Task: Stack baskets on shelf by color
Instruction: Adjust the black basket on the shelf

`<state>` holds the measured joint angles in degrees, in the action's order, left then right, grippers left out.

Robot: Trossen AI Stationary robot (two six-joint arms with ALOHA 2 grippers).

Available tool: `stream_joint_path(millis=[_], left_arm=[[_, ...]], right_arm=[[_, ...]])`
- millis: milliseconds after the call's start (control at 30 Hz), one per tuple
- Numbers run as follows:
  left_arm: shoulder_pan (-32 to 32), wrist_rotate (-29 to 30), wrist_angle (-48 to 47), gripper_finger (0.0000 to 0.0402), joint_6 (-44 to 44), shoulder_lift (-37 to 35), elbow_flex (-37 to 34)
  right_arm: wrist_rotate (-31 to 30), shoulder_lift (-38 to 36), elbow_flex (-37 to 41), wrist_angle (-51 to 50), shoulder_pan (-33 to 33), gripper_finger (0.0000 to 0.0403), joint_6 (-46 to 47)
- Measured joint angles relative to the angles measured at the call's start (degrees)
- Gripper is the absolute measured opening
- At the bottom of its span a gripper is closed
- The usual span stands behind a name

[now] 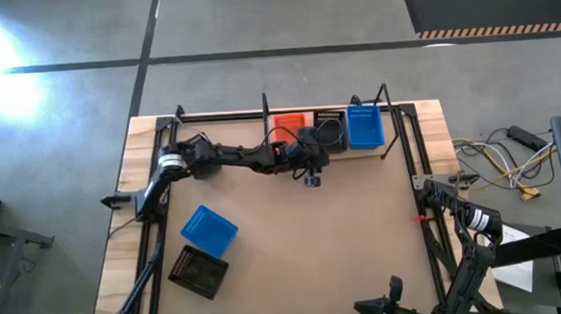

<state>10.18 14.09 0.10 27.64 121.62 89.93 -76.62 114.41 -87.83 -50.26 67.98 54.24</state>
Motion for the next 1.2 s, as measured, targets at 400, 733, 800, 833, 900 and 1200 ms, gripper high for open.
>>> stream_joint_path(millis=[400,733,800,833,900,1200], left_arm=[[0.2,0.1,-0.2,0.0035,-1.0,-0.3,-0.2],[-1.2,0.1,1.8,0.0026,-3.4,-1.7,0.1],[-1.3,0.1,2.7,0.0026,-3.5,-1.7,0.0],[-1.4,0.1,2.6,0.0026,-3.6,-1.7,0.0],[-1.4,0.1,2.4,0.0028,-4.7,-1.7,0.0],[0.2,-1.9,2.6,0.0125,-4.8,-1.5,0.0]], right_arm=[[0.0,0.0,0.0,0.0,0.0,0.0031,0.0],[0.1,0.0,0.0,0.0,0.0,0.0031,0.0],[0.1,0.0,0.0,0.0,0.0,0.0031,0.0],[0.1,0.0,0.0,0.0,0.0,0.0031,0.0],[0.1,0.0,0.0,0.0,0.0,0.0031,0.0],[0.0,0.0,0.0,-0.1,0.0,0.0031,-0.2]])
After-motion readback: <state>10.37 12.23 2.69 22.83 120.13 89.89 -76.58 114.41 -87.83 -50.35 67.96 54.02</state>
